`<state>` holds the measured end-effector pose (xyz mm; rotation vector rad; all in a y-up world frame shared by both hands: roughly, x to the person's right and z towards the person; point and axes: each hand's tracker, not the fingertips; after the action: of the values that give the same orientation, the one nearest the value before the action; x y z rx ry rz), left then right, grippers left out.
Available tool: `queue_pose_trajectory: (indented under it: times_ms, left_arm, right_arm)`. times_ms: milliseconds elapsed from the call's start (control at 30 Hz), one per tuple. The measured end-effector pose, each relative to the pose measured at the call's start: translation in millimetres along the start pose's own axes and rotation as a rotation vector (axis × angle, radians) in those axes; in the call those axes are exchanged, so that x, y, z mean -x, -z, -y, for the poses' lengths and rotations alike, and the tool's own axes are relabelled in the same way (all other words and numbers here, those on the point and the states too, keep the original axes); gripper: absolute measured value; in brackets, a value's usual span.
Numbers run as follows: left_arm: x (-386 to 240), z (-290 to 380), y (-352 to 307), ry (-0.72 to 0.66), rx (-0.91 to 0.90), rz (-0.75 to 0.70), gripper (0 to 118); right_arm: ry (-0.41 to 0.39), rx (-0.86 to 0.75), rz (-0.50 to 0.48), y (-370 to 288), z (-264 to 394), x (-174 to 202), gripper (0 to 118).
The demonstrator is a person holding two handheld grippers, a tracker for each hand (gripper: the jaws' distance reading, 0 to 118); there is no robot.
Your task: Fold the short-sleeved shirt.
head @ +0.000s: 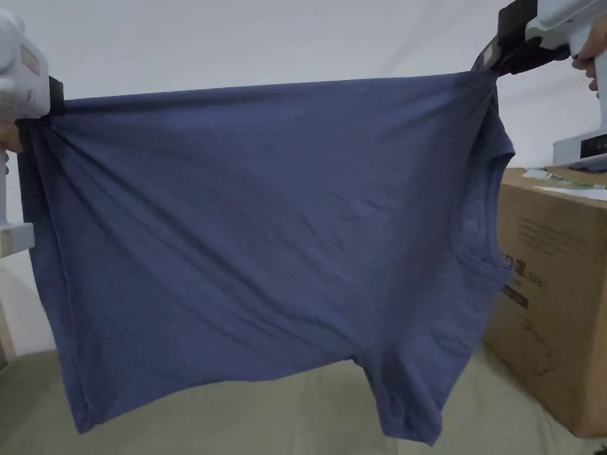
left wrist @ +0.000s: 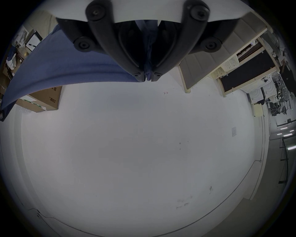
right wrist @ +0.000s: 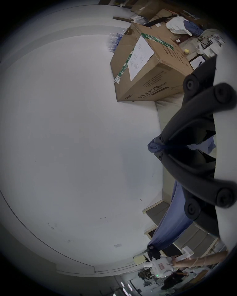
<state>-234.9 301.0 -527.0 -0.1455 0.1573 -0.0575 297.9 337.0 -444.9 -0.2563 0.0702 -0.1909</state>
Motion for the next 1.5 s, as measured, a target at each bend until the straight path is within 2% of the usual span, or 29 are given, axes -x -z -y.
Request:
queue_pose_trajectory:
  times_ms: [133,200,367,433,500,667,733,767,867,1000,1067,1200,1233,1300,1400,1467,1500]
  left_arm:
    - [-13,39,23,0.071,-0.013,-0.049,5]
    - [-14,72,38,0.067,0.025,-0.044,5]
    - [-22,190,80,0.039,0.239,-0.021,5]
    - [-26,250,97,0.040,0.333,-0.018,5]
    - [-31,304,110,0.046,0.429,-0.039,5]
    - [-42,418,110,0.005,0.619,0.007,5]
    - [-42,455,108,-0.012,0.682,-0.004,5]
    - [-42,468,108,-0.014,0.715,-0.011,5]
    - [-37,504,102,-0.069,0.793,-0.001,5]
    - [-24,518,76,-0.071,0.766,0.029,5]
    - [-14,520,47,-0.012,0.732,0.052,5]
    - [13,524,-25,-0.029,0.705,0.055,5]
    - [20,526,-46,-0.022,0.694,0.062,5]
    - [32,530,-83,0.020,0.689,0.046,5]
    - [51,537,-134,0.008,0.695,0.064,5]
    - [59,545,-169,0.065,0.702,0.073,5]
    - [61,549,-184,0.081,0.711,0.049,5]
  right_arm:
    - [-0.010,0.047,-0.032,27,36,-6,3]
    - [-0.004,0.111,-0.019,49,66,-12,3]
    - [0.047,0.244,-0.033,112,170,-37,3]
    - [0.063,0.343,-0.049,145,224,-55,3]
    - [0.062,0.453,-0.016,169,279,-66,3]
    - [0.168,0.633,0.046,205,400,-105,3]
    - [0.253,0.699,0.058,208,434,-118,3]
    - [0.256,0.730,0.060,208,447,-122,3]
    - [0.201,0.755,0.086,194,481,-123,3]
    - [0.290,0.732,0.059,153,504,-131,3]
    - [0.312,0.713,0.028,117,511,-130,3]
    - [0.293,0.695,0.009,41,533,-112,3]
    - [0.280,0.687,0.005,27,546,-122,3]
    - [0.227,0.704,0.006,-8,561,-115,3]
    - [0.181,0.750,0.013,-56,583,-88,3]
    - [0.207,0.767,0.022,-87,595,-82,3]
    - [0.254,0.770,0.034,-102,601,-79,3]
